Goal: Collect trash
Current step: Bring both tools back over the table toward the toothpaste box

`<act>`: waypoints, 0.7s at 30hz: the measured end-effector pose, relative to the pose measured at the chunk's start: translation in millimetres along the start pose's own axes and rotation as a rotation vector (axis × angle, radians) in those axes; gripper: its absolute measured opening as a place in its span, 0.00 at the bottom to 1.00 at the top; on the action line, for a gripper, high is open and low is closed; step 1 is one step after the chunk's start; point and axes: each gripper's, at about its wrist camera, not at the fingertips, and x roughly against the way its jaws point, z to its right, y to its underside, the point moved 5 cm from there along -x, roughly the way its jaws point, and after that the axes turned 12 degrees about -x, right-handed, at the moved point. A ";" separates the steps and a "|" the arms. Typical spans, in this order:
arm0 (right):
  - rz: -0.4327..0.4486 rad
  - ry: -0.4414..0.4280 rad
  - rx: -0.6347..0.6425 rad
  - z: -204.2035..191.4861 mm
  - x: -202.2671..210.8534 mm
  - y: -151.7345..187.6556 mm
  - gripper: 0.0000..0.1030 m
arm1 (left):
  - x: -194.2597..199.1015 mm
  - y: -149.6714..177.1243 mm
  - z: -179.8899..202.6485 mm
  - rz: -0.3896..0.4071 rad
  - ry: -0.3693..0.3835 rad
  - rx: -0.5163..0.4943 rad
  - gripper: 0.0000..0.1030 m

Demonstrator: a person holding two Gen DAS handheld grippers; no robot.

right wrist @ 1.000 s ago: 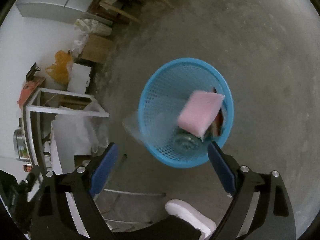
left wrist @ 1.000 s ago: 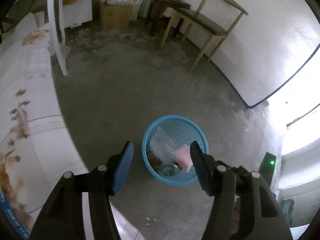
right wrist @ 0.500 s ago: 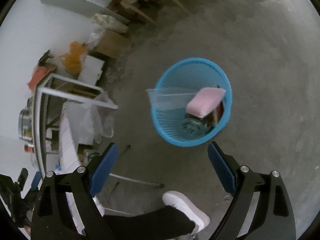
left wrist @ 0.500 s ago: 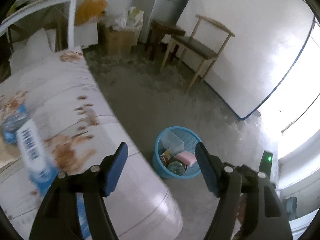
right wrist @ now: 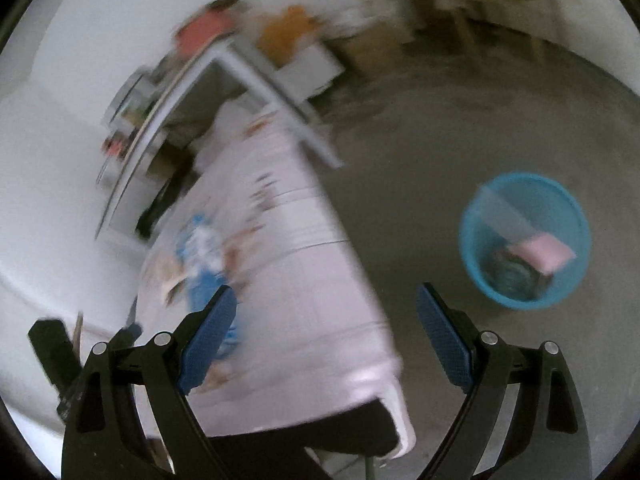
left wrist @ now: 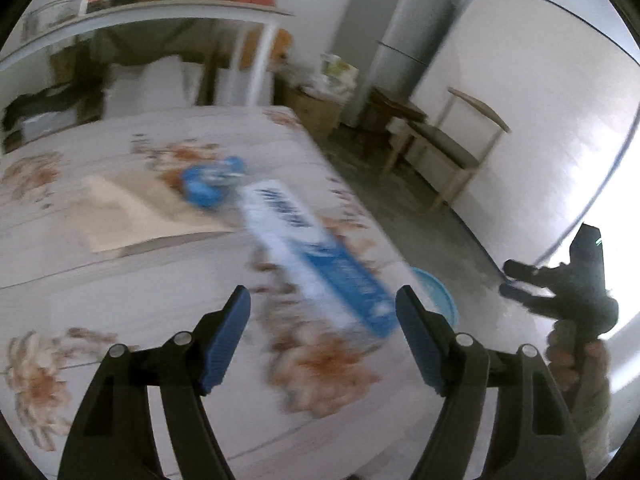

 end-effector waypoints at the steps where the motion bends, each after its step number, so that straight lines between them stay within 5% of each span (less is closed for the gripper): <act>1: -0.026 -0.008 0.054 -22.8 -10.5 4.8 0.84 | 3.4 2.5 -8.0 0.007 -0.014 0.003 0.71; 9: -0.155 0.018 0.318 -122.6 -79.2 32.1 0.86 | 17.2 -11.1 -90.2 0.021 -0.115 -0.081 0.88; 21: -0.256 0.075 0.405 -154.4 -138.3 41.1 0.86 | -92.5 -47.7 -162.8 -0.207 -0.092 -0.231 0.94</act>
